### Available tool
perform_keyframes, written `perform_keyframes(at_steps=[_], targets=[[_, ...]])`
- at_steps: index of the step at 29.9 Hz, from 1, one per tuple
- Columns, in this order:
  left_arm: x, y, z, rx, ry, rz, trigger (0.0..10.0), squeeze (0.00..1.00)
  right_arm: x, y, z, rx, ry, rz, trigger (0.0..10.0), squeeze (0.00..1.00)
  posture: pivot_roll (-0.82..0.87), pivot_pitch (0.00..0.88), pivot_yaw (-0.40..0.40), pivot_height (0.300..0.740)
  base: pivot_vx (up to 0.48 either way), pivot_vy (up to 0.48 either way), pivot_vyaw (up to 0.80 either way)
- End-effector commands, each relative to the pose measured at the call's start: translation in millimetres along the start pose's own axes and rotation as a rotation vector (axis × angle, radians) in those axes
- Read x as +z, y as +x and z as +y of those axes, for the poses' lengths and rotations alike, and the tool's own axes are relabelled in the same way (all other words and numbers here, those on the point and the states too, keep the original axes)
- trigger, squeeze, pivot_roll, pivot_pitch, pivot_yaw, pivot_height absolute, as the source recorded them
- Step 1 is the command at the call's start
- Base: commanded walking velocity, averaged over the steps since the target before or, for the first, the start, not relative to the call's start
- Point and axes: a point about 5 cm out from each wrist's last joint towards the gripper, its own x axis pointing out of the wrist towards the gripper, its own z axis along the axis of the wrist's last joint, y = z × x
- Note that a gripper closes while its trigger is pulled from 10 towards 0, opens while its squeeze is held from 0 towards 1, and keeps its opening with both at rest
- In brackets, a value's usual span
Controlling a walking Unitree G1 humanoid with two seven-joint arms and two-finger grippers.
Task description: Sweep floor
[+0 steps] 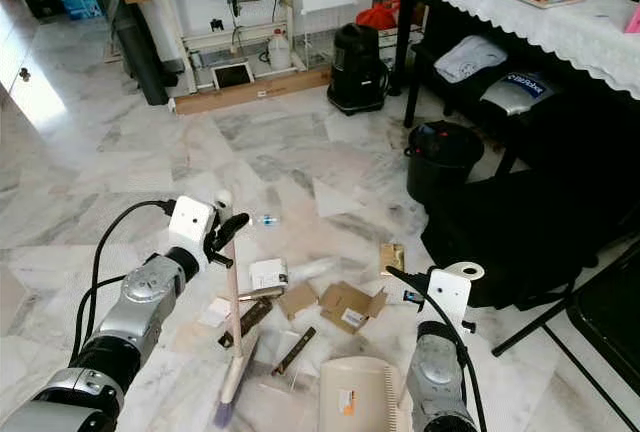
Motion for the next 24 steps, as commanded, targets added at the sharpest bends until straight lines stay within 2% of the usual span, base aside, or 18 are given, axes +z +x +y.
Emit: perform_keyframes(at_steps=[1,12,14,19,24], targets=[[7.6,4.7,-1.7,-0.012,0.011,-0.031,10.0,0.0,-8.2,-4.3,0.5,0.012,-0.009,0.039,10.0,0.0,-0.11,0.007,0.05,0.74,0.0,0.0,0.0],[-0.5,6.1,-7.4,-0.03,-0.055,0.004,10.0,0.0,-6.2,-2.7,0.6,0.021,-0.013,0.033,10.0,0.0,-0.11,0.008,0.045,0.74,0.0,0.0,0.0],[-1.8,6.6,-10.8,-0.058,-0.107,0.009,10.0,0.0,-5.9,-2.2,0.6,0.021,-0.014,0.034,10.0,0.0,-0.11,0.007,0.045,0.74,0.0,0.0,0.0],[-0.2,7.2,-14.7,-0.12,-0.164,0.002,10.0,0.0,-6.3,-1.9,0.2,0.021,-0.013,0.039,10.0,0.0,-0.11,0.005,0.045,0.74,0.0,0.0,0.0],[1.8,7.0,-20.5,-0.21,-0.176,0.003,10.0,0.0,-6.5,-1.6,0.4,0.023,-0.013,0.045,10.0,0.0,-0.11,0.004,0.046,0.74,0.0,0.0,0.0]])
